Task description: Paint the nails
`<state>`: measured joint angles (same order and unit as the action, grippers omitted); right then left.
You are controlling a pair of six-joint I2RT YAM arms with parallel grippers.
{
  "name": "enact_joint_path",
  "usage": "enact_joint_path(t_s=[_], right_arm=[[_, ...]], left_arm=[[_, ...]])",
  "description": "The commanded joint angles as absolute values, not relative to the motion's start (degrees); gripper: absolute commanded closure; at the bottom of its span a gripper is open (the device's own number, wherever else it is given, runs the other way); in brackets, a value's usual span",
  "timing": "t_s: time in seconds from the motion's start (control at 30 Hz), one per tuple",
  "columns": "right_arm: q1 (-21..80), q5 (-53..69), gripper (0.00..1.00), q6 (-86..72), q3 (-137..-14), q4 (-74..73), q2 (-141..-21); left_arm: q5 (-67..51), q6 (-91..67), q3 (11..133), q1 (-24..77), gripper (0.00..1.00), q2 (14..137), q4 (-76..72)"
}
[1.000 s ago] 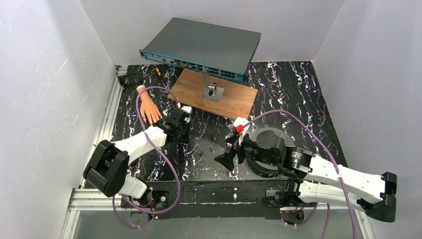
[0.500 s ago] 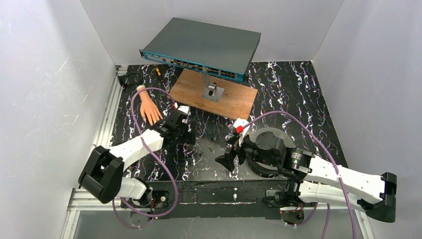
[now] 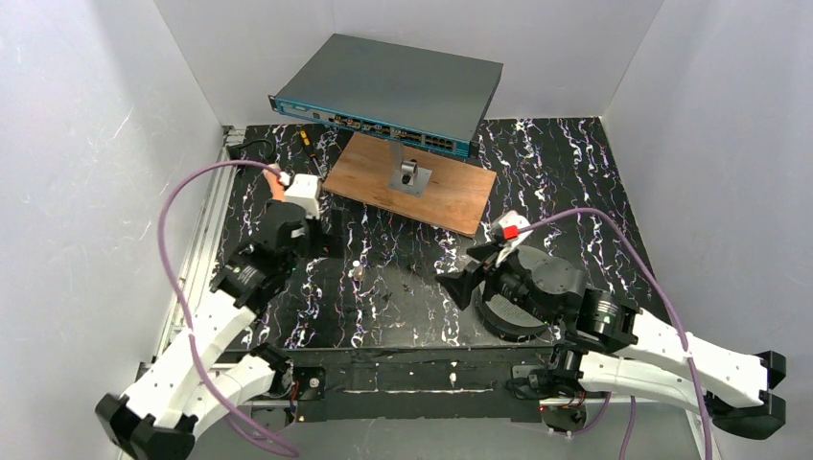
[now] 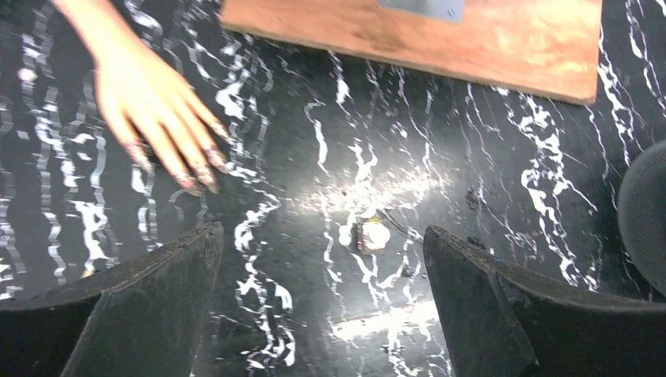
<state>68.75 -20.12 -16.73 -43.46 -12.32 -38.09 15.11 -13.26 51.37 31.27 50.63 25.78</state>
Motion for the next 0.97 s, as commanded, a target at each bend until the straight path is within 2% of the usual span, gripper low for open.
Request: enact_joint_path(t_s=[0.0, 0.27, 0.63, 0.93], right_arm=[[68.91, -32.69, 0.02, -17.37, -45.32, -11.65, -34.31], [68.93, -49.98, 0.02, -23.57, -44.90, -18.71, -31.41], [68.91, -50.45, 0.02, -25.25, -43.22, -20.21, -29.37], [68.95, -50.79, 0.02, -23.25, -44.66, -19.31, -30.86]], left_arm=[[18.96, -6.69, 53.08, 27.48, 0.02, 44.44, 31.88], [19.64, -7.01, 42.56, 24.91, 0.02, 30.33, 26.11], [19.69, -6.42, 41.01, 24.79, 0.02, 24.22, 26.92], [17.26, -6.60, 40.91, 24.79, 0.02, 23.82, 26.72]])
